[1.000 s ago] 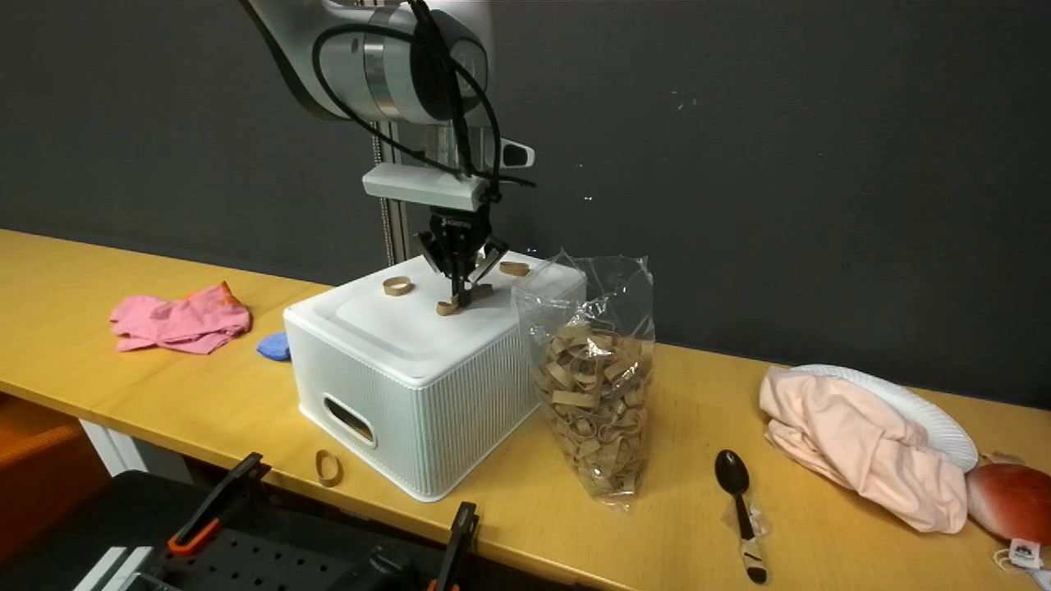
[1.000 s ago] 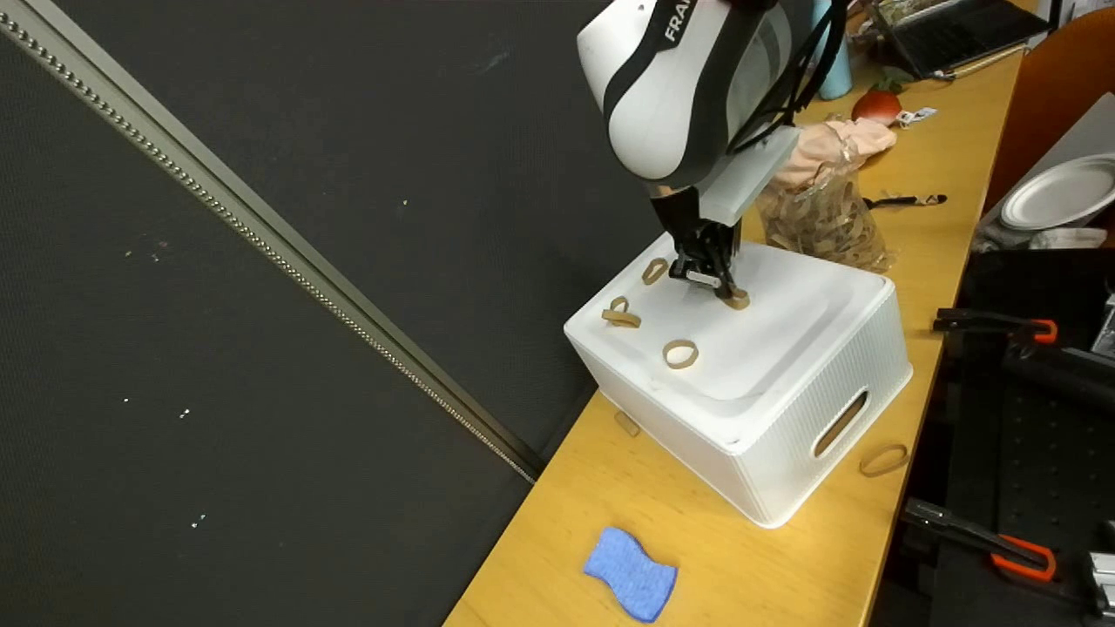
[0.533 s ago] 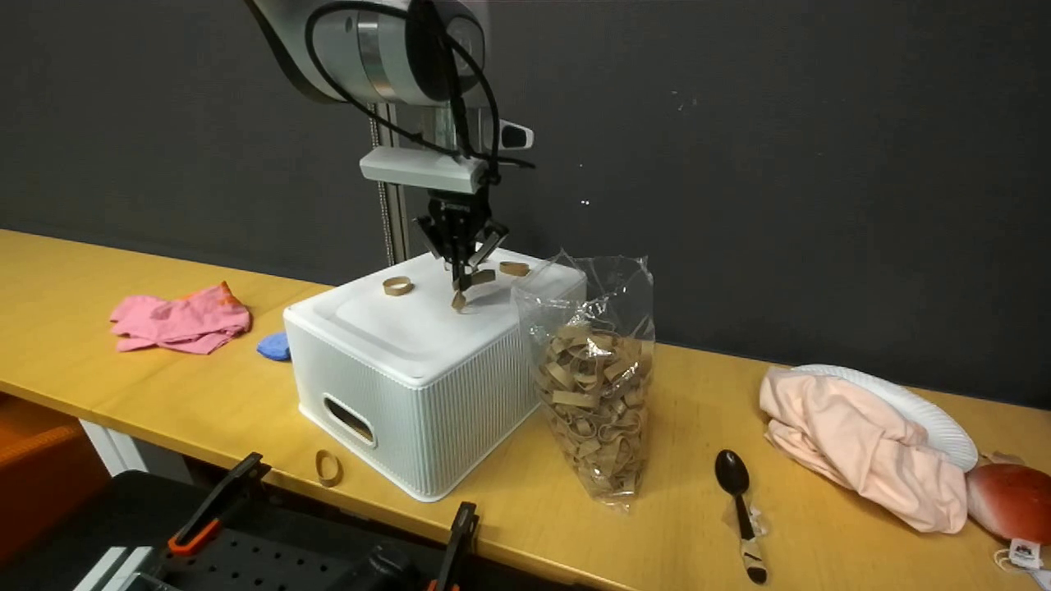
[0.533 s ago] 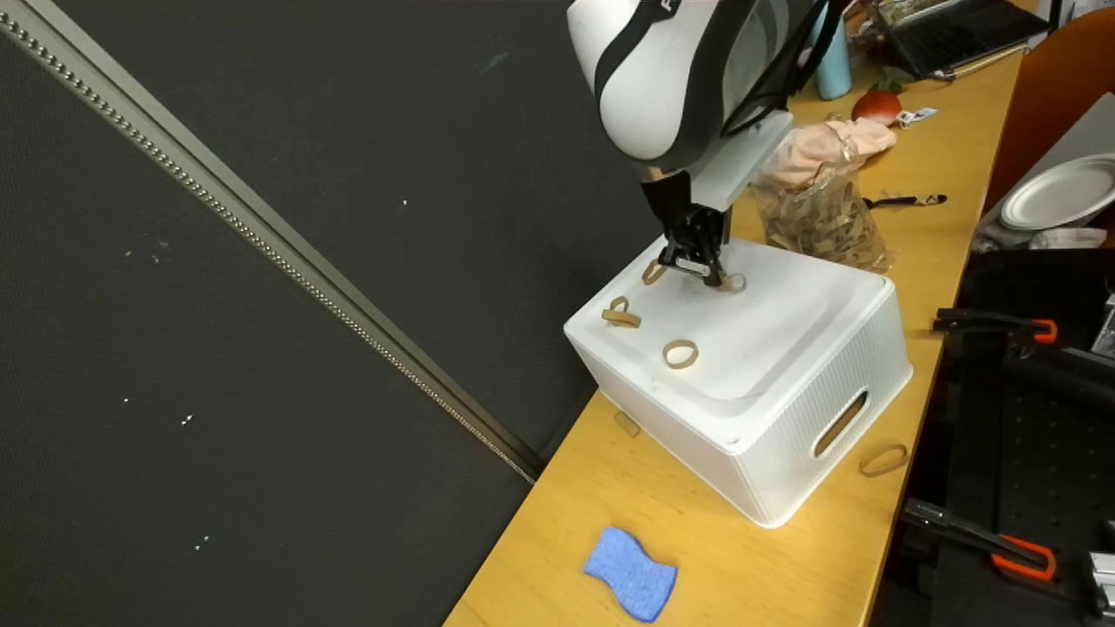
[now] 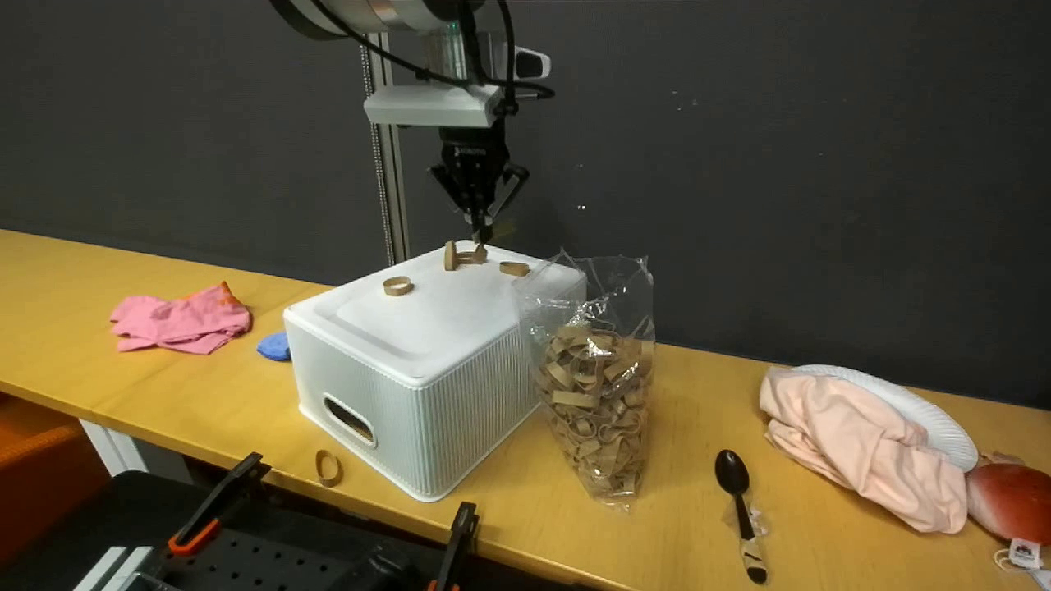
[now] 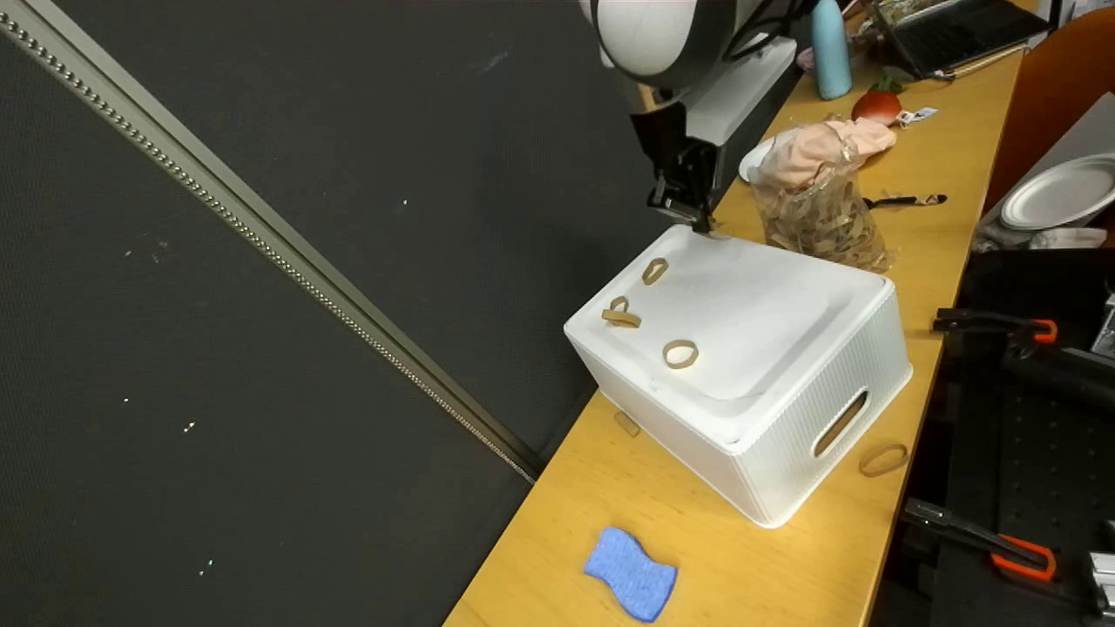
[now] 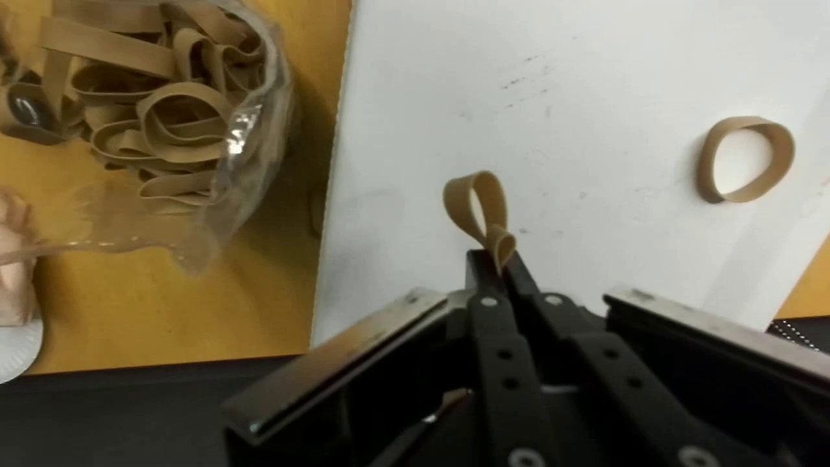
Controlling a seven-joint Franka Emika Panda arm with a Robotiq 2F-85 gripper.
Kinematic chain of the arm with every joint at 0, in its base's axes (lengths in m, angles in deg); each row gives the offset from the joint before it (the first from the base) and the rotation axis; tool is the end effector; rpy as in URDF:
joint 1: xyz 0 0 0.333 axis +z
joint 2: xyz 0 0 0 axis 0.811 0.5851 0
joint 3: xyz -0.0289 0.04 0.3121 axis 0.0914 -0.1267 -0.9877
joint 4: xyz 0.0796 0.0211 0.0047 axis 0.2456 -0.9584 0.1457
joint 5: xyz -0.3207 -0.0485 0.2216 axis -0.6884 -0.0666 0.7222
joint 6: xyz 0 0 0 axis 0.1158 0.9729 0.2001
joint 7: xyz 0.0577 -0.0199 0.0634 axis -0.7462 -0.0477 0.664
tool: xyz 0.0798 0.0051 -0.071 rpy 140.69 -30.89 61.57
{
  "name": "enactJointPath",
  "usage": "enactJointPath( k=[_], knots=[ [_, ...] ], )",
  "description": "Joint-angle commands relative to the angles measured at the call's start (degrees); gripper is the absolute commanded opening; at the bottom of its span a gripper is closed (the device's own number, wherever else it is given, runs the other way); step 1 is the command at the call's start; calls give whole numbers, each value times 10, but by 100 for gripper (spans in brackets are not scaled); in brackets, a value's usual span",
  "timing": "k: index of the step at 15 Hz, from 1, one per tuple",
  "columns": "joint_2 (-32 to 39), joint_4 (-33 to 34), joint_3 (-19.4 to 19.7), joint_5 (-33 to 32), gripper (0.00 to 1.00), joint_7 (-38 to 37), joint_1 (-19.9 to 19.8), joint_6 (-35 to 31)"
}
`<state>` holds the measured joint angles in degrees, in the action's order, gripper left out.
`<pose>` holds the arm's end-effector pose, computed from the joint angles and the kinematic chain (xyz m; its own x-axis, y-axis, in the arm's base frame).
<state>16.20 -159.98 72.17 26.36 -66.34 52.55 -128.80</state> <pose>0.5738 -0.0505 0.3722 0.9857 -0.1266 0.1116 -0.1313 -0.9907 0.0357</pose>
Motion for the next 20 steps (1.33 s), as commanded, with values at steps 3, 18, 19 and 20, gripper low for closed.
enactJointPath(
  k=[3, 18, 19, 20],
  knots=[
    [-100, -66, 17, -33, 1, -23, -20, 46],
    [-72, -79, 53, -23, 1, -16, -76, 32],
    [-63, -69, 54, -19, 1, -15, -76, 29],
    [-55, -62, 55, -17, 1, -14, -76, 25]
  ],
)
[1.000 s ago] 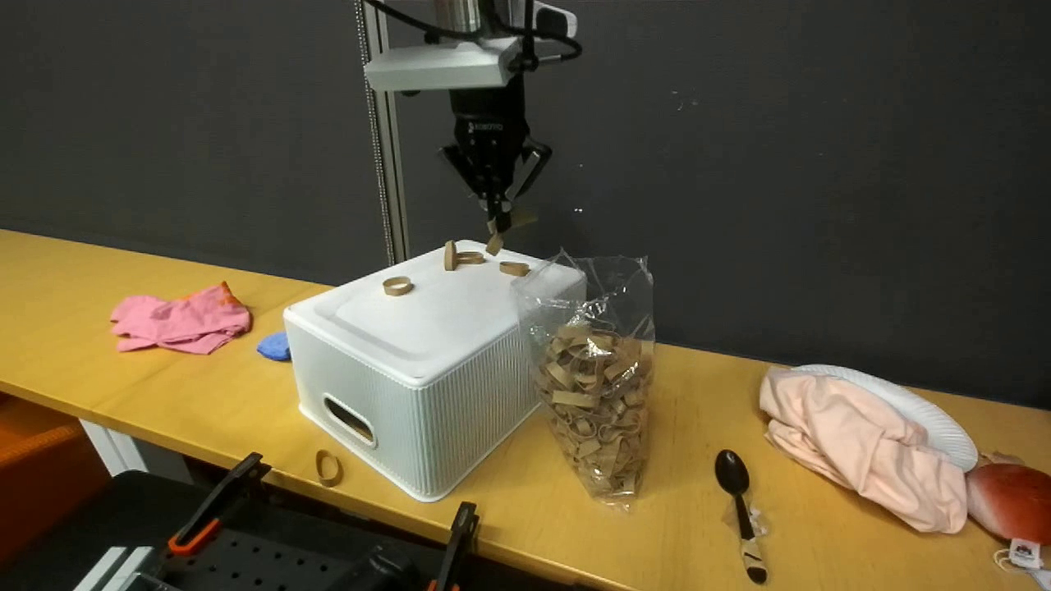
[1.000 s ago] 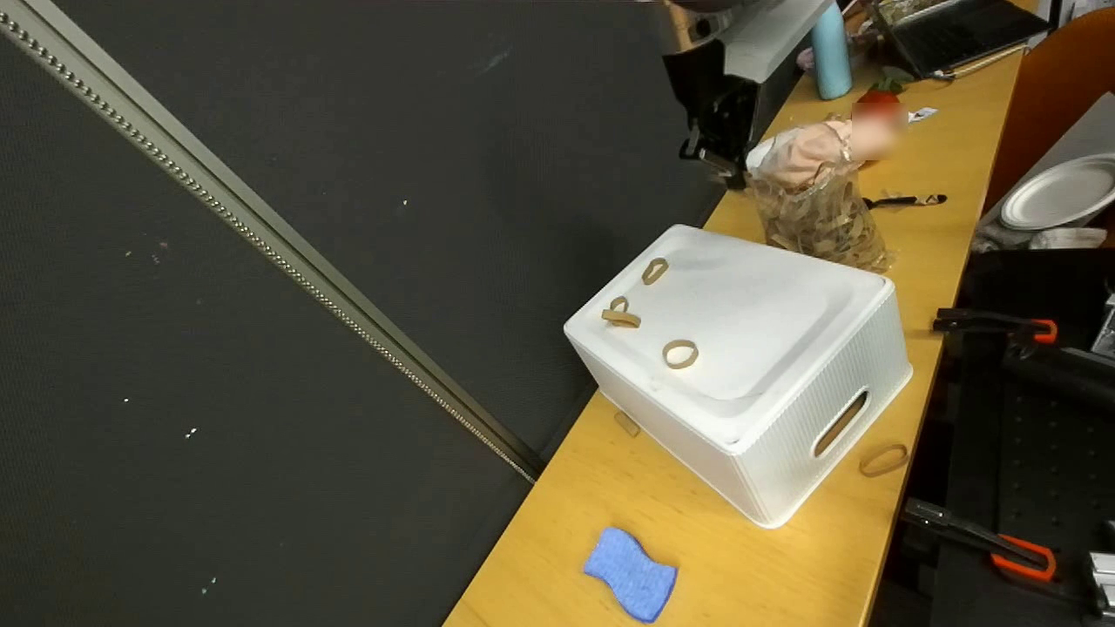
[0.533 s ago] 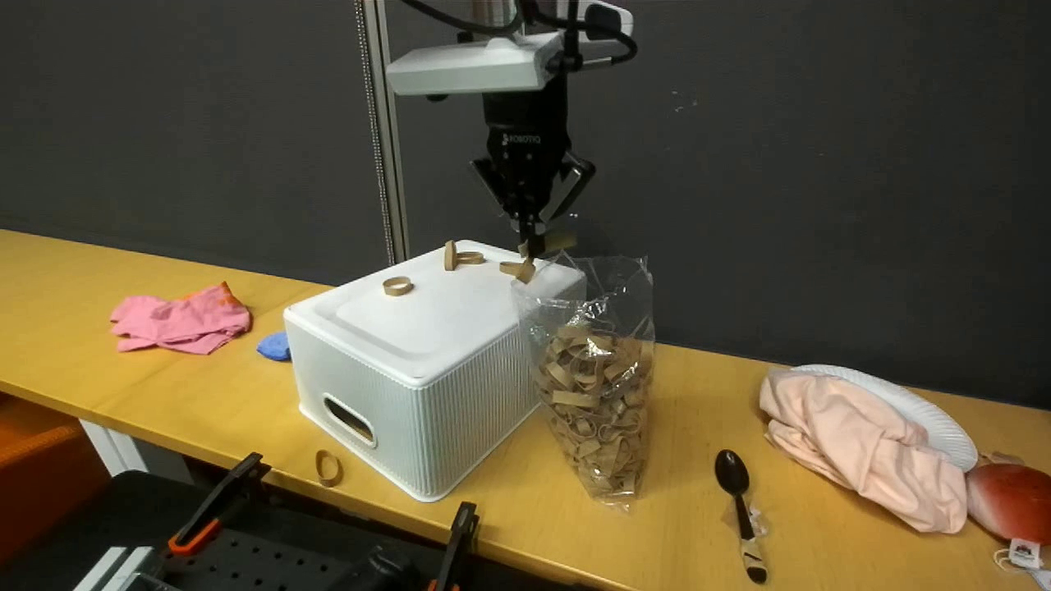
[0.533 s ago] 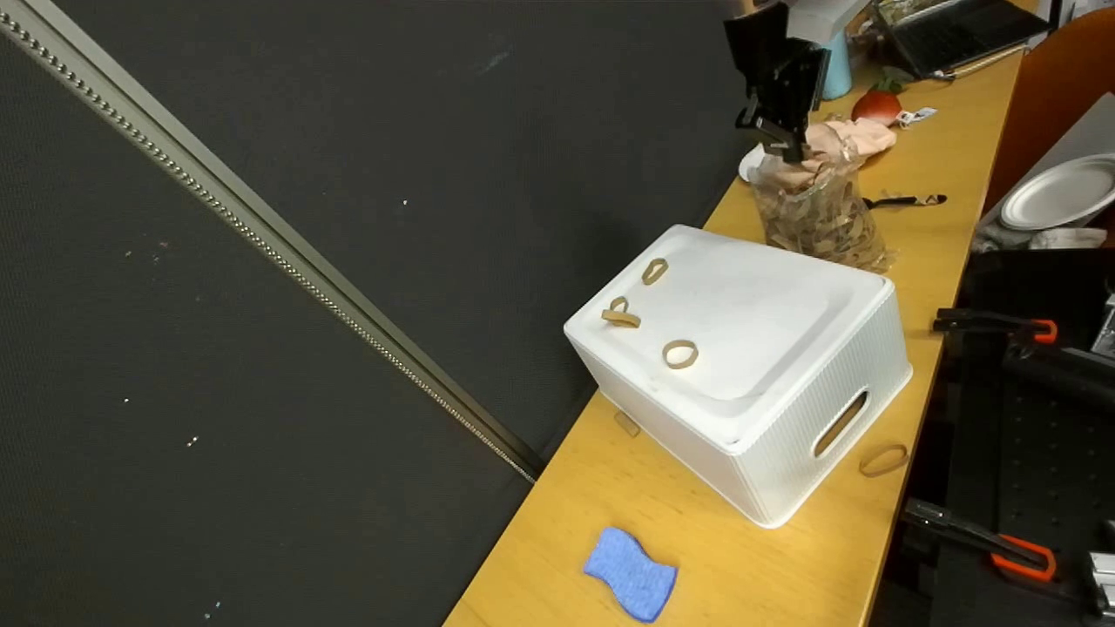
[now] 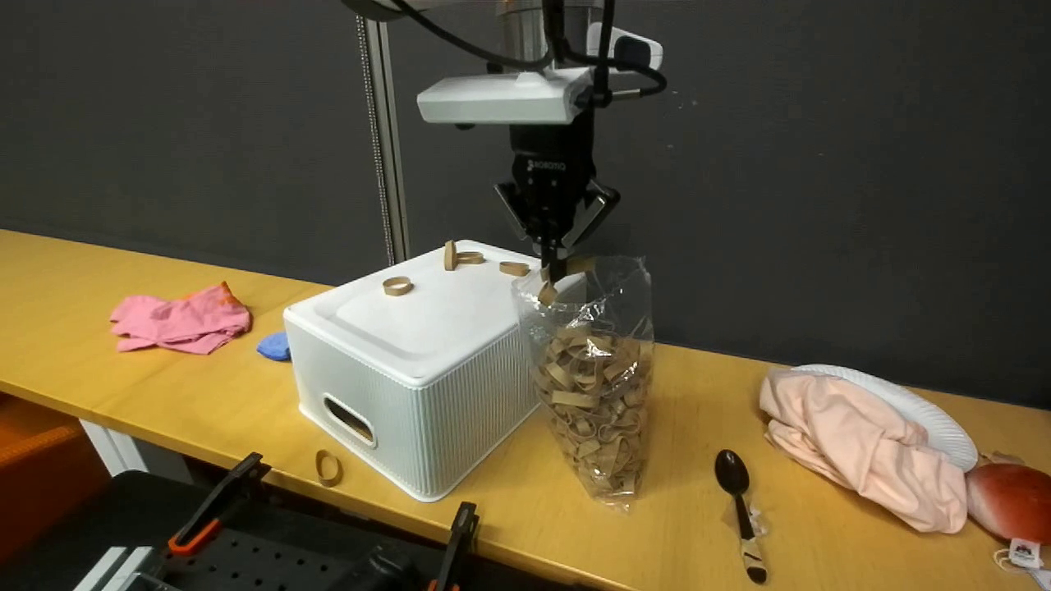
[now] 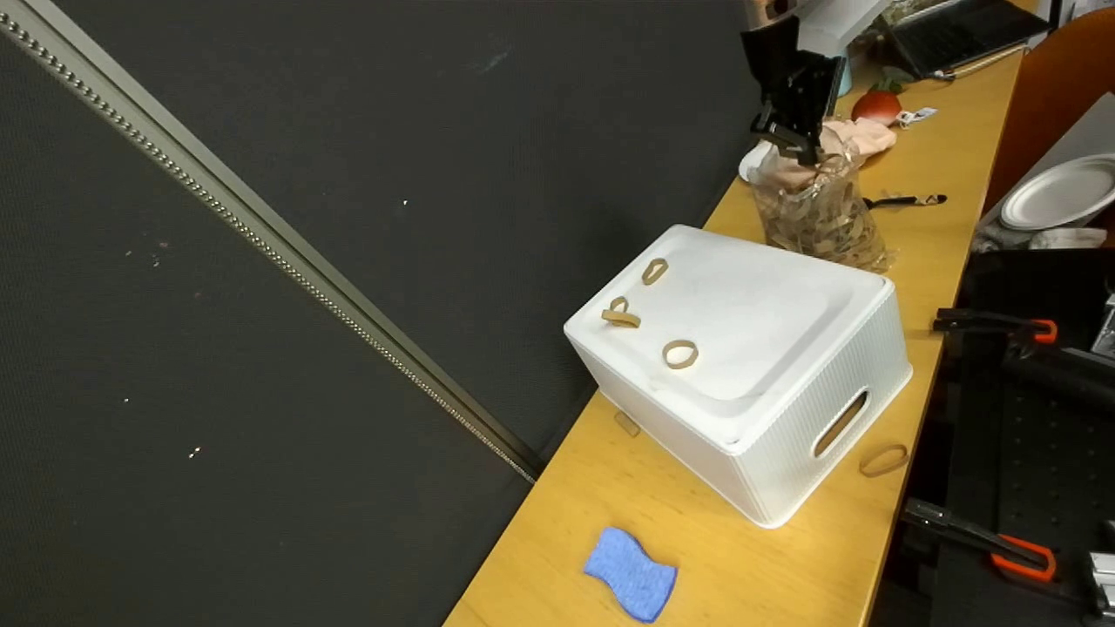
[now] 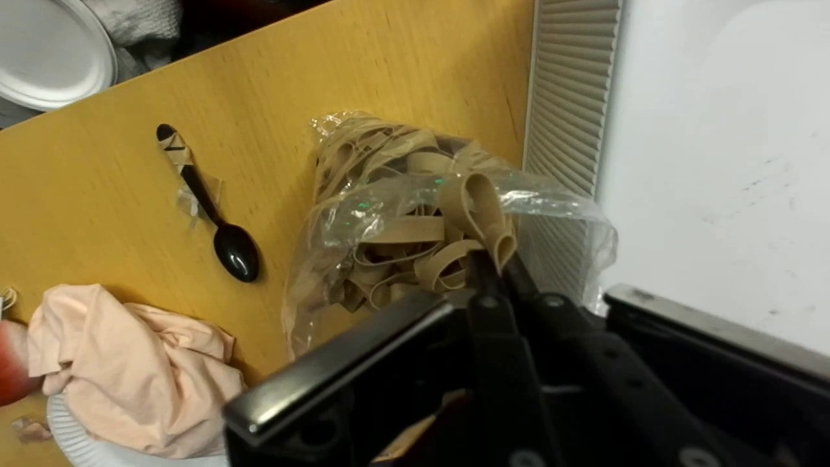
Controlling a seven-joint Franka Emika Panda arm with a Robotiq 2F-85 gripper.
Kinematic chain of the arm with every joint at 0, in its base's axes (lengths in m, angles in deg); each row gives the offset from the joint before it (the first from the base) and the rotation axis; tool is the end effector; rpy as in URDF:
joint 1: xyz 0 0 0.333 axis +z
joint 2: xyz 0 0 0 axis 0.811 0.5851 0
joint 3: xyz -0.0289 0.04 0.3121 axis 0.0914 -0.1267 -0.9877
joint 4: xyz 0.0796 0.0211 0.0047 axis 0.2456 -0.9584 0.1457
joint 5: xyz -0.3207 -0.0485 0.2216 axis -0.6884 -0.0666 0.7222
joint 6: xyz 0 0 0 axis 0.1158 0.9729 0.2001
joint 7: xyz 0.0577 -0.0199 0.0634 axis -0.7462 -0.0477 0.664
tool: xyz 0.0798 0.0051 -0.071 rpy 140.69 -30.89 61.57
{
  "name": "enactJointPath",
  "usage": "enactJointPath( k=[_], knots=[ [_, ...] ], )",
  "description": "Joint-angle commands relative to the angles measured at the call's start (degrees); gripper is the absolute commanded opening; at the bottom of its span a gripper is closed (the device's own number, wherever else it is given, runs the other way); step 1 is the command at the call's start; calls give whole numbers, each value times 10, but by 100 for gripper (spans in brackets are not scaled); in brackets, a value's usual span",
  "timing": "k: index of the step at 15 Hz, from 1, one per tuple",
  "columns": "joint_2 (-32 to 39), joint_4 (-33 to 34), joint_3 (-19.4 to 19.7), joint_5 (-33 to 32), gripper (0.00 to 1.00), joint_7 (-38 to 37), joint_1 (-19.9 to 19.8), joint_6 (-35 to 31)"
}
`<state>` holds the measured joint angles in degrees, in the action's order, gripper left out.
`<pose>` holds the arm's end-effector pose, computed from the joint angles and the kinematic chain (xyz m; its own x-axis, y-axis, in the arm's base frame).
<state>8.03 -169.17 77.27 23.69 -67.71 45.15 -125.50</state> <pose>0.4963 -0.1591 0.3727 0.9412 -0.3357 0.0385 -0.3376 -0.9389 0.0665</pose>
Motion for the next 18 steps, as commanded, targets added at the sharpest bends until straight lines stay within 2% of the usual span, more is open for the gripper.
enactJointPath(
  k=[1, 7, 18],
  knots=[
    [35, 38, 5, 9, 1, -1, -2, -11],
    [65, 58, 6, 13, 1, 0, -2, -20],
    [53, 68, 15, 28, 1, 4, -11, -15]
  ],
)
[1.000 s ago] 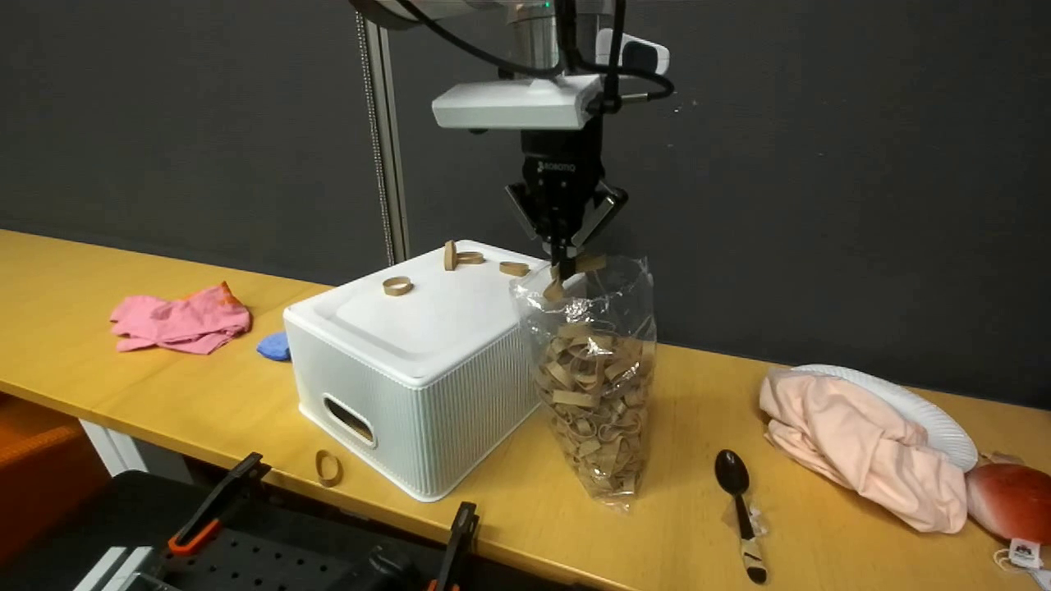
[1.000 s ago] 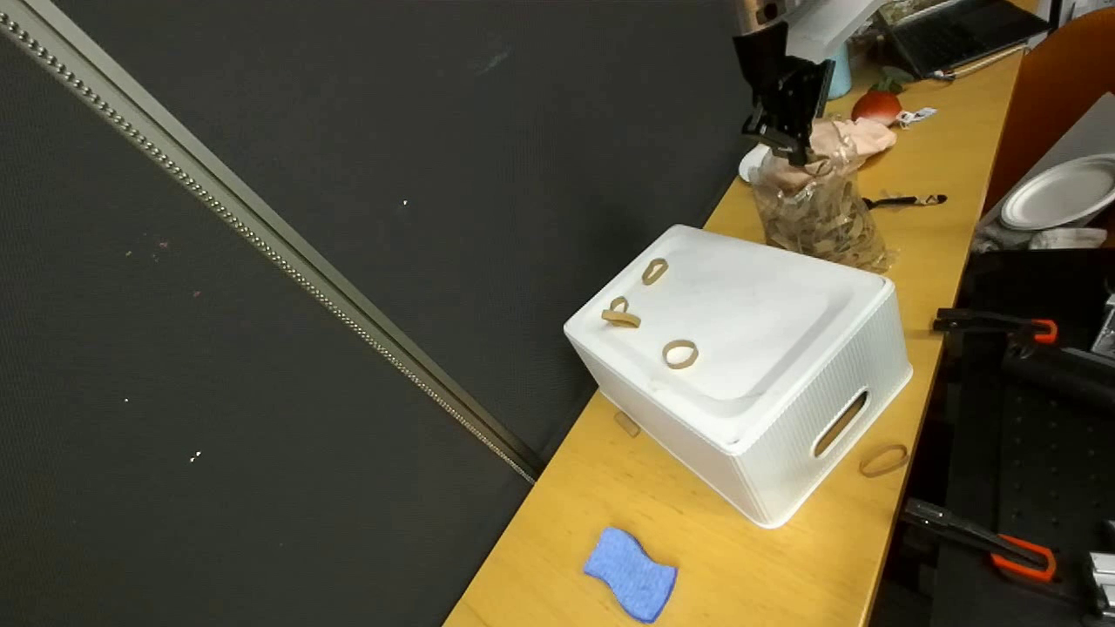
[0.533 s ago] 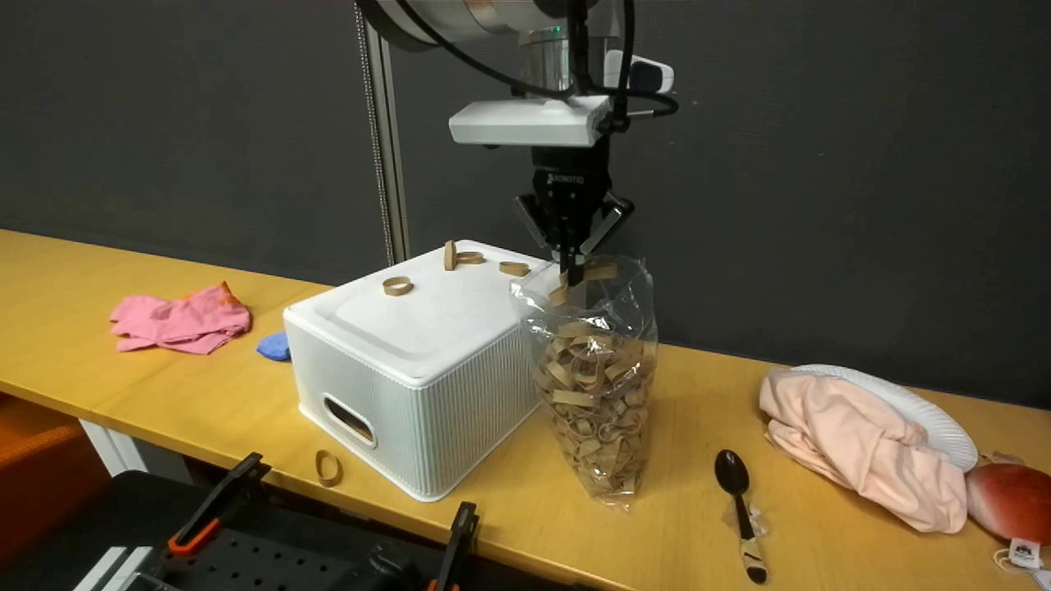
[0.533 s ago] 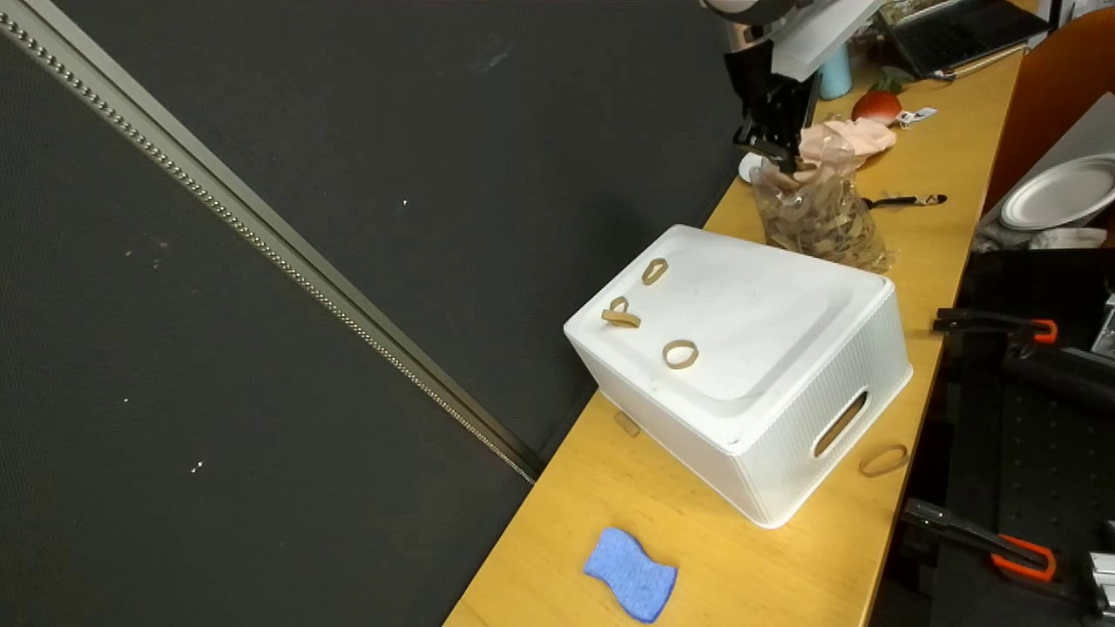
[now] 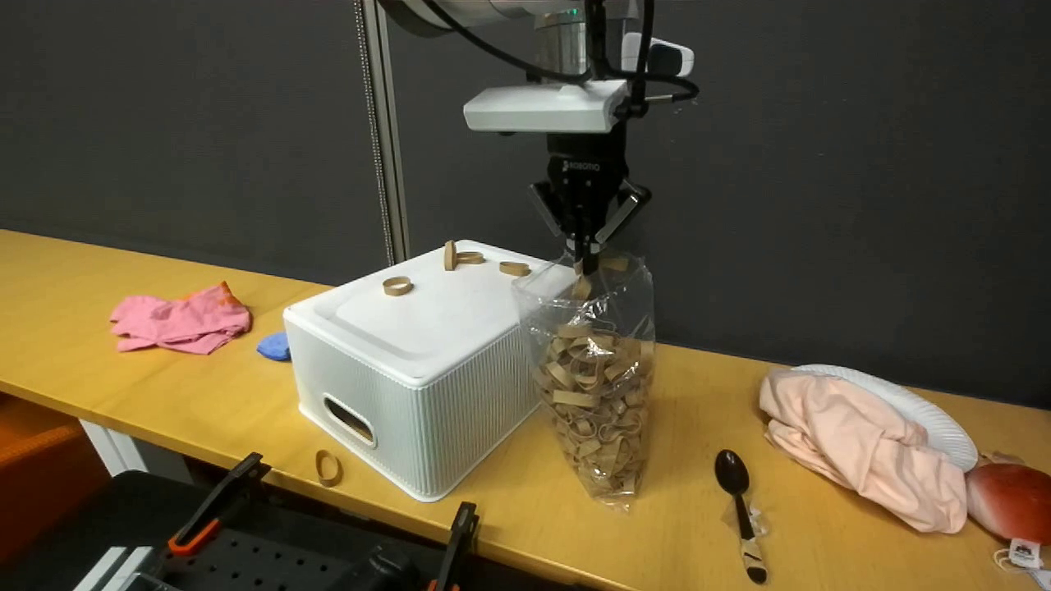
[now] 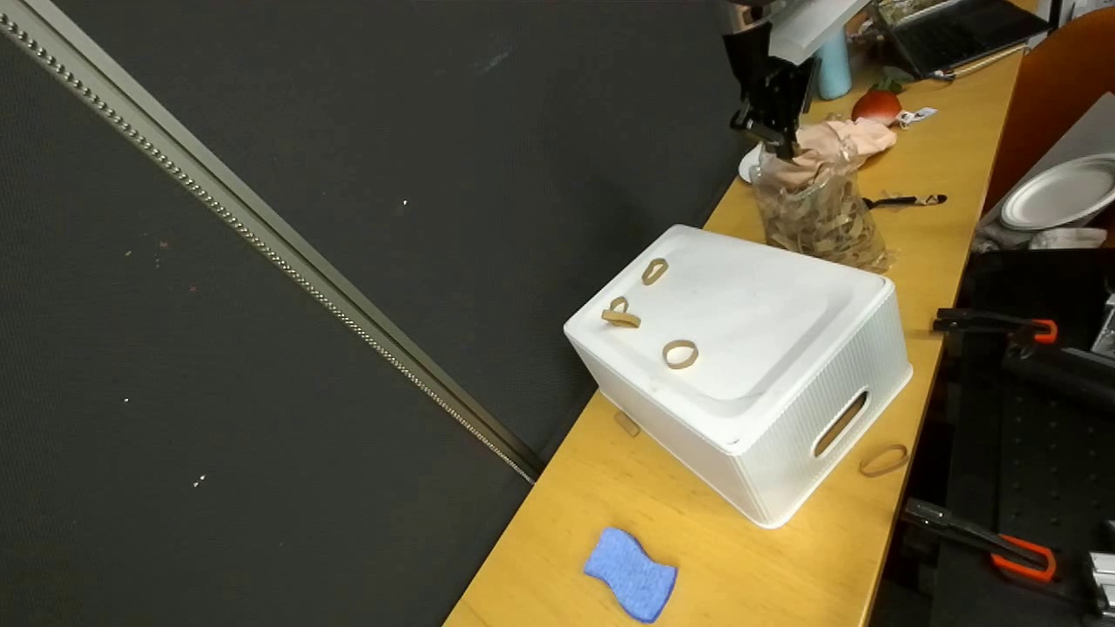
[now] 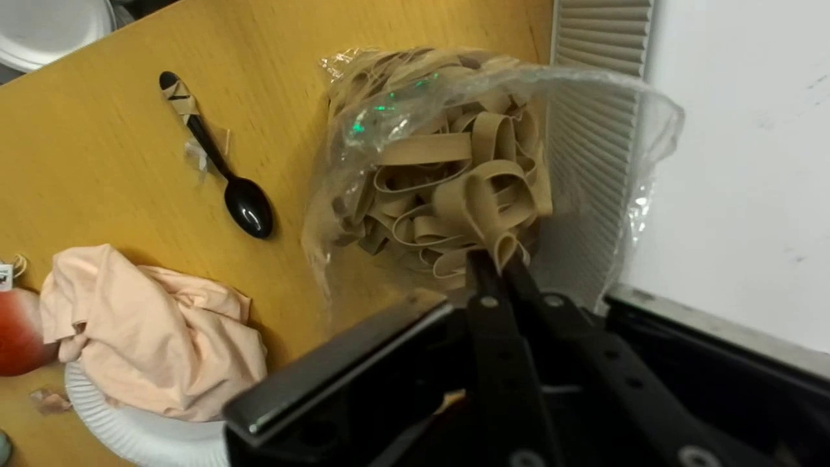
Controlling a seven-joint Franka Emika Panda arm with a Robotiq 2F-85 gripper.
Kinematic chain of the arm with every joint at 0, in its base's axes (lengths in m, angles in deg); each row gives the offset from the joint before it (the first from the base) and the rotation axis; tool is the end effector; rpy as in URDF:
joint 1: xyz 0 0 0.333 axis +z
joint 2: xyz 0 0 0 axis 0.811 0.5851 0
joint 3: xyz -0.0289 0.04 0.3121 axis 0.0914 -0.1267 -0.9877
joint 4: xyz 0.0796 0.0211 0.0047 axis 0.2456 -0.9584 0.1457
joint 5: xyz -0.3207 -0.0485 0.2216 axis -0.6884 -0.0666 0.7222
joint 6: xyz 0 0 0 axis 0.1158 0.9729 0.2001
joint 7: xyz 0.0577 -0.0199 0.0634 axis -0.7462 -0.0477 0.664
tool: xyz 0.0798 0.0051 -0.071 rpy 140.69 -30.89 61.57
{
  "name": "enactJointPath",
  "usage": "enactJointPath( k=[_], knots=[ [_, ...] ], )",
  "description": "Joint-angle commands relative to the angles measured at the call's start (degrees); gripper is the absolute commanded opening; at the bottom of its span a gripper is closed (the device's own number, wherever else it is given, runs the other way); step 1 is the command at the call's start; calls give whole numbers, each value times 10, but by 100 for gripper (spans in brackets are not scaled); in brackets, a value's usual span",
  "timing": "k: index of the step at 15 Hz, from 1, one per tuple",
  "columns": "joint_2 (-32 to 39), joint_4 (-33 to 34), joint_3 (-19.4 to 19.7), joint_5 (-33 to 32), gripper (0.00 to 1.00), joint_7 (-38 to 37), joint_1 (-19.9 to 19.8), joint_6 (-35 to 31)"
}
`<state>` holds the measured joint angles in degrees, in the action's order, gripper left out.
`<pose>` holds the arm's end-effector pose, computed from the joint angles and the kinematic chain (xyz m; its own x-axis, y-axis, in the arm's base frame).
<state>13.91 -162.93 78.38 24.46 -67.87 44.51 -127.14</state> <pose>0.5264 -0.1848 0.3694 0.9256 -0.3711 0.0750 -0.3761 -0.9240 0.0693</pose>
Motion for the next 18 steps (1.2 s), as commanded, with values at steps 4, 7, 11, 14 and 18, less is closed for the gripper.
enactJointPath(
  k=[4, 7, 11, 14, 18],
  knots=[
    [-4, 3, 4, 32, 11, 5, -6, 1],
    [-4, 2, 4, 36, 44, 4, -6, 2],
    [-10, 1, -1, 46, 72, 9, -2, 8],
    [-7, 12, -5, 63, 95, 15, 1, 18],
    [17, 56, -16, 92, 100, 49, 7, 26]
  ],
)
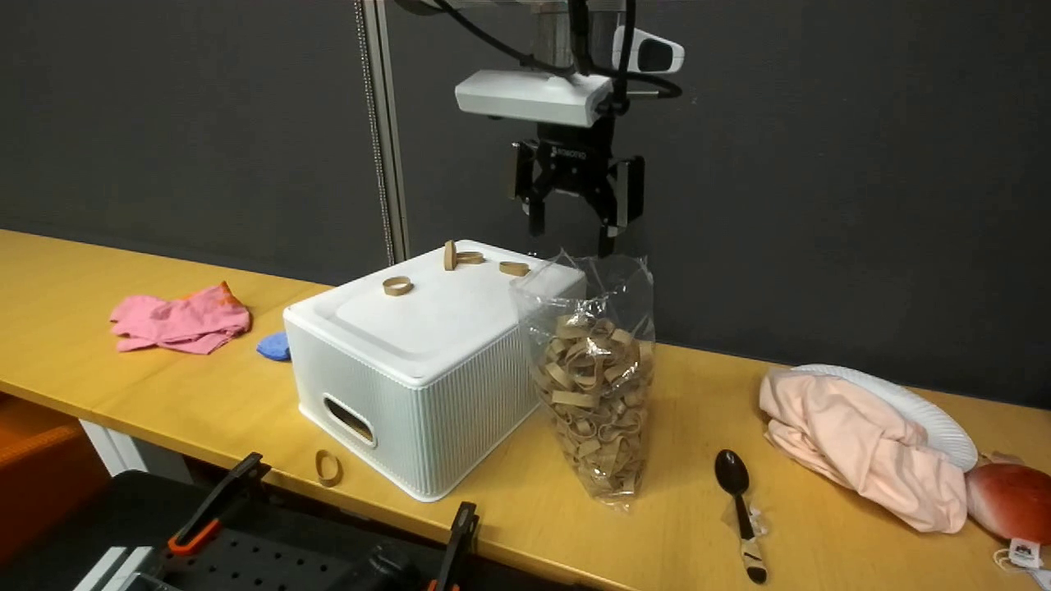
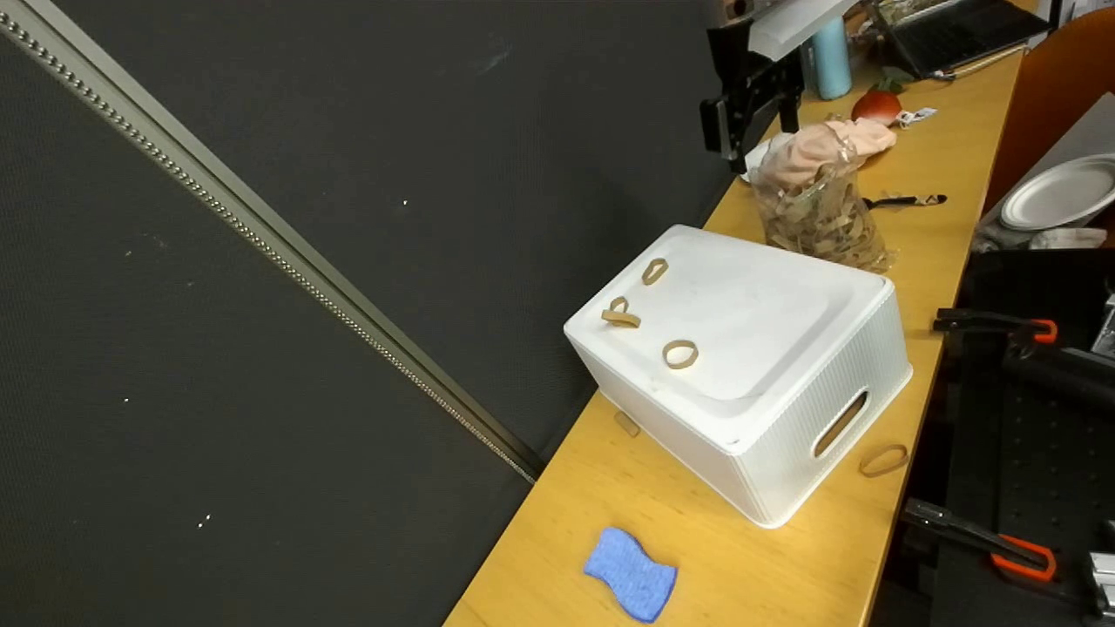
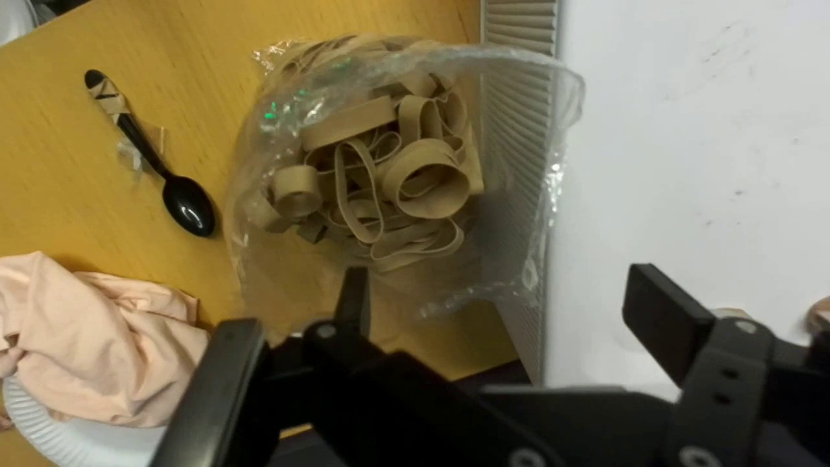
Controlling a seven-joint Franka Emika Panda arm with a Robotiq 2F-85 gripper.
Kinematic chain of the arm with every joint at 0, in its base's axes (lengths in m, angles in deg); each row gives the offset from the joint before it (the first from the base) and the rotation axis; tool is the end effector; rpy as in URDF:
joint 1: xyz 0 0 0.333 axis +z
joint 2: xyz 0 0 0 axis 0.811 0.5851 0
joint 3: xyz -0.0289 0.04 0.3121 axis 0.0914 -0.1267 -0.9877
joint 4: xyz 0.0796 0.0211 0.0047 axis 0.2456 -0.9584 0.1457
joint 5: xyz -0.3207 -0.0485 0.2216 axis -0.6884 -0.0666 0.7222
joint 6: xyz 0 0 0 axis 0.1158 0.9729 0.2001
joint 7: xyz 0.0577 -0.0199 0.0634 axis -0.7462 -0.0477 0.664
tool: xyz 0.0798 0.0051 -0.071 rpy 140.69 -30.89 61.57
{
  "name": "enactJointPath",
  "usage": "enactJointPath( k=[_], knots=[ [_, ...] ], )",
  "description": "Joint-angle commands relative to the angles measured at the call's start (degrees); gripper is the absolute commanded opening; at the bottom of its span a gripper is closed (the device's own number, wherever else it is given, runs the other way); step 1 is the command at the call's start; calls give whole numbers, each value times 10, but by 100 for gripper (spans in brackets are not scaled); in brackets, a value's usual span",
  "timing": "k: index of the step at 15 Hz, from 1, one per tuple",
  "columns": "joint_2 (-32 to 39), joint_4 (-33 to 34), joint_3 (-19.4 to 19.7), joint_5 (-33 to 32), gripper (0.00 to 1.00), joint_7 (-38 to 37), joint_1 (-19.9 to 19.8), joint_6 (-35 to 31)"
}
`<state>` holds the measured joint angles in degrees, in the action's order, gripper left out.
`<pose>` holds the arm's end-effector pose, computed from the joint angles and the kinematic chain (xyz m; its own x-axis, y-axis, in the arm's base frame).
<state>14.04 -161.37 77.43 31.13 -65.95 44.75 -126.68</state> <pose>0.5371 -0.1734 0.3794 0.9158 -0.3925 0.0854 -0.3921 -0.9197 -0.0226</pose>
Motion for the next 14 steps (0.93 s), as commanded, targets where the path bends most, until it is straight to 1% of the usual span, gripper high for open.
enactJointPath(
  k=[1, 3, 6, 11, 14],
  knots=[
    [22, 55, -9, 27, 100, 35, 6, 24],
    [46, 93, -17, 35, 100, 54, 12, 32],
    [90, 148, -35, 32, 100, 61, 25, 42],
    [172, 221, -63, 15, 100, 39, 57, 39],
    [211, 260, -70, 11, 100, 28, 74, 43]
  ],
)
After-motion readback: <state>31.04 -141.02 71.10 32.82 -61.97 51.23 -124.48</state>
